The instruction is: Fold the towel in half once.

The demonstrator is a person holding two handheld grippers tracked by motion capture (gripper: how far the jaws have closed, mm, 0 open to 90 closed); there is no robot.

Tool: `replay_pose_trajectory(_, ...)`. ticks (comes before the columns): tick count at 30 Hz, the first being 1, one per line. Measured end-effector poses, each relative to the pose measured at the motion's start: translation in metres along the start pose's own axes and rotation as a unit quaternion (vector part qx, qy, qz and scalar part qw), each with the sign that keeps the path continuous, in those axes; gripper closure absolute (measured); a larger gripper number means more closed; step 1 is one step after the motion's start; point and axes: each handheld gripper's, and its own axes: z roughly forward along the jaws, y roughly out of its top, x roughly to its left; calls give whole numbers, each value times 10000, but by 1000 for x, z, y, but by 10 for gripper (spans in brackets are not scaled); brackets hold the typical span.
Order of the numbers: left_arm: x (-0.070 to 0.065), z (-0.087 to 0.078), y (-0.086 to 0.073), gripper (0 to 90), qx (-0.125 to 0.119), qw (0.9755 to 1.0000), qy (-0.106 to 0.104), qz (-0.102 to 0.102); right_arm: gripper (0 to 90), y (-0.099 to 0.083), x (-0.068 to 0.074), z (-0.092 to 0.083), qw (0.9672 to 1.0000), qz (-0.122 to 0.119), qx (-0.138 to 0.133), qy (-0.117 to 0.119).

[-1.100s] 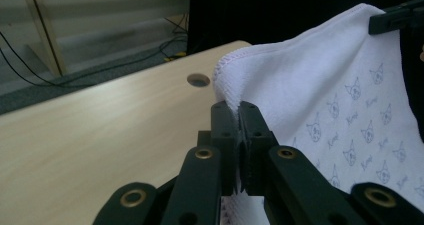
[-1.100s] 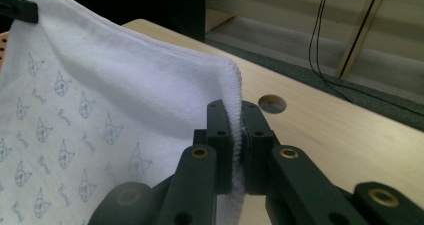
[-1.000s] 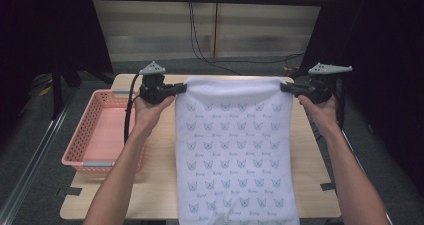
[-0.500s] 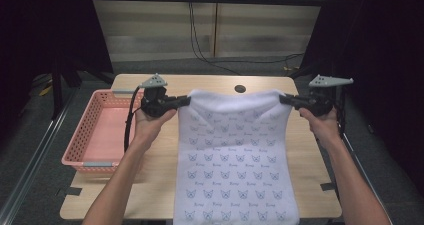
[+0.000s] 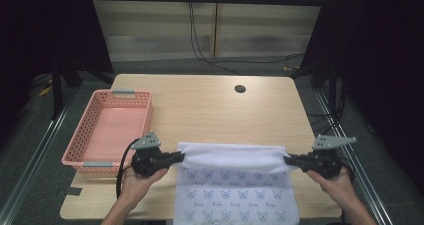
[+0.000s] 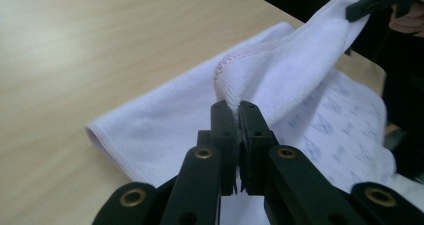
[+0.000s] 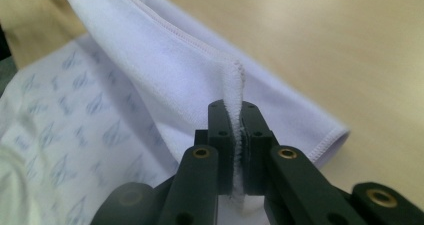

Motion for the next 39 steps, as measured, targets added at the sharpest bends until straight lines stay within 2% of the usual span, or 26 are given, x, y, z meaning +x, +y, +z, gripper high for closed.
replay_pose_trajectory(2, -2, -1, -12, 871, 136, 9995, -164, -238, 865, -13, 9, 4, 9997, 64, 211, 95)
replay_pose_trajectory(3, -5, 1, -20, 871, 218, 9994, -97, -257, 866, -18, 13, 6, 9995, 72, 297, 103)
replay_pose_trajectory(6, -13, 11, -42, 871, 688, 9967, -267, -327, 865, -35, 20, 15, 9979, 132, 621, 102)
replay_pose_trajectory(9, -12, 17, -49, 870, 895, 9947, -321, -396, 865, -44, 15, 20, 9972, 302, 663, 145)
replay_pose_trajectory(10, -12, 19, -50, 870, 935, 9945, -244, -404, 865, -47, 15, 22, 9969, 302, 721, 130)
replay_pose_trajectory(15, -12, 26, -51, 866, 1115, 9927, -274, -362, 865, -49, 13, 30, 9956, 327, 858, 185)
replay_pose_trajectory(18, -17, 32, -51, 865, 1325, 9907, -252, -179, 865, -50, 15, 36, 9944, 235, 1023, 131)
replay_pose_trajectory(21, -11, 34, -52, 866, 1371, 9899, -209, -289, 865, -50, 14, 38, 9940, 263, 1051, 133)
replay_pose_trajectory(23, -9, 36, -51, 867, 1373, 9900, -146, -292, 865, -49, 15, 39, 9939, 206, 1080, 59)
replay_pose_trajectory(27, -3, 43, -45, 872, 1376, 9900, -47, -295, 865, -48, 12, 40, 9941, 256, 1057, 40)
replay_pose_trajectory(29, -3, 47, -41, 872, 1417, 9898, 66, -150, 866, -47, 9, 42, 9945, 279, 1015, -2)
replay_pose_trajectory(31, 0, 51, -37, 873, 1408, 9898, 153, -121, 866, -46, 5, 45, 9951, 231, 956, -58)
replay_pose_trajectory(33, 7, 54, -34, 873, 1390, 9899, 150, -238, 866, -44, 2, 47, 9954, 252, 917, -111)
replay_pose_trajectory(35, 16, 60, -30, 874, 1310, 9900, 136, -503, 867, -41, -4, 50, 9953, 312, 914, -93)
replay_pose_trajectory(36, 20, 63, -28, 875, 1305, 9901, 119, -514, 867, -39, -7, 52, 9952, 358, 902, -123)
replay_pose_trajectory(39, 26, 72, -19, 876, 1320, 9901, 274, -383, 867, -35, -17, 56, 9954, 439, 842, -80)
